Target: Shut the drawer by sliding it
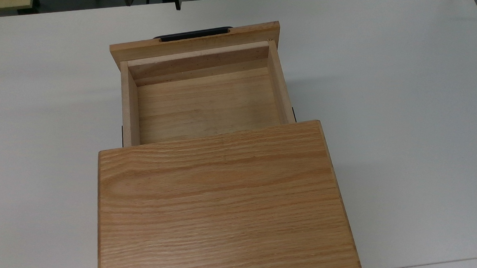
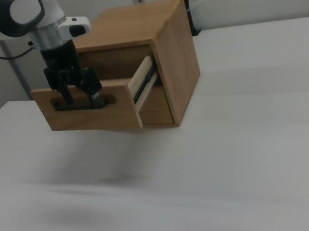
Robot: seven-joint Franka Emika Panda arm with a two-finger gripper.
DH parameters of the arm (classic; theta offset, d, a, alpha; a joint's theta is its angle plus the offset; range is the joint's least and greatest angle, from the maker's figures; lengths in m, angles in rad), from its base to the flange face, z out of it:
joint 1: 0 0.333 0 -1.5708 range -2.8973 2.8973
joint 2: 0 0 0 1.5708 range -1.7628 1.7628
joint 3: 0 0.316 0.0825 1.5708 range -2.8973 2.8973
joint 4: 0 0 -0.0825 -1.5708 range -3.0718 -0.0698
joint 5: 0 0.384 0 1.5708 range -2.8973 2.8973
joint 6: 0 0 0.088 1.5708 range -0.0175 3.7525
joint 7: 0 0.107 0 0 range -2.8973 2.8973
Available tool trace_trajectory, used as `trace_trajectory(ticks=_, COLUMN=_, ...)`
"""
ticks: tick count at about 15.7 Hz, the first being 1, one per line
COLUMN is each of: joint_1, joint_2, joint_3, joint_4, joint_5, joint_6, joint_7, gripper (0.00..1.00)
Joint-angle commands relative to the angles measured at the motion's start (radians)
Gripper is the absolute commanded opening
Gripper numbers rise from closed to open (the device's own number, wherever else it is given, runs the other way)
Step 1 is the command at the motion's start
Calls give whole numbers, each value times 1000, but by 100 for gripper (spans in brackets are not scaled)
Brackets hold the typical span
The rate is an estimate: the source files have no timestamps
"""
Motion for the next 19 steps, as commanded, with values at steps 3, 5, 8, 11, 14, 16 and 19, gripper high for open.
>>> trace_trajectory(ticks=3, joint_1=13, joint_2=-6, joint_3=-32, joint_4=14, joint_5=-15, joint_6=-28, joint_7=-37, gripper=100)
trace_trajectory(ticks=5, joint_1=13, joint_2=-6, joint_3=-32, joint_4=14, joint_5=-15, joint_6=-28, joint_7=-39, gripper=100)
trace_trajectory(ticks=8, joint_1=13, joint_2=-6, joint_3=-32, joint_4=14, joint_5=-15, joint_6=-27, joint_7=-39, gripper=100)
trace_trajectory(ticks=11, joint_1=11, joint_2=-6, joint_3=-41, joint_4=14, joint_5=-15, joint_6=-25, joint_7=-45, gripper=100)
trace_trajectory(ticks=14, joint_1=13, joint_2=-10, joint_3=-47, joint_4=14, joint_5=-8, joint_6=-30, joint_7=-115, gripper=73)
trace_trajectory(ticks=16, joint_1=29, joint_2=-22, joint_3=-64, joint_4=9, joint_5=-2, joint_6=-32, joint_7=-138, gripper=41)
trace_trajectory(ticks=19, joint_1=147, joint_2=-27, joint_3=-151, joint_4=-11, joint_5=-2, joint_6=-36, joint_7=-148, gripper=10)
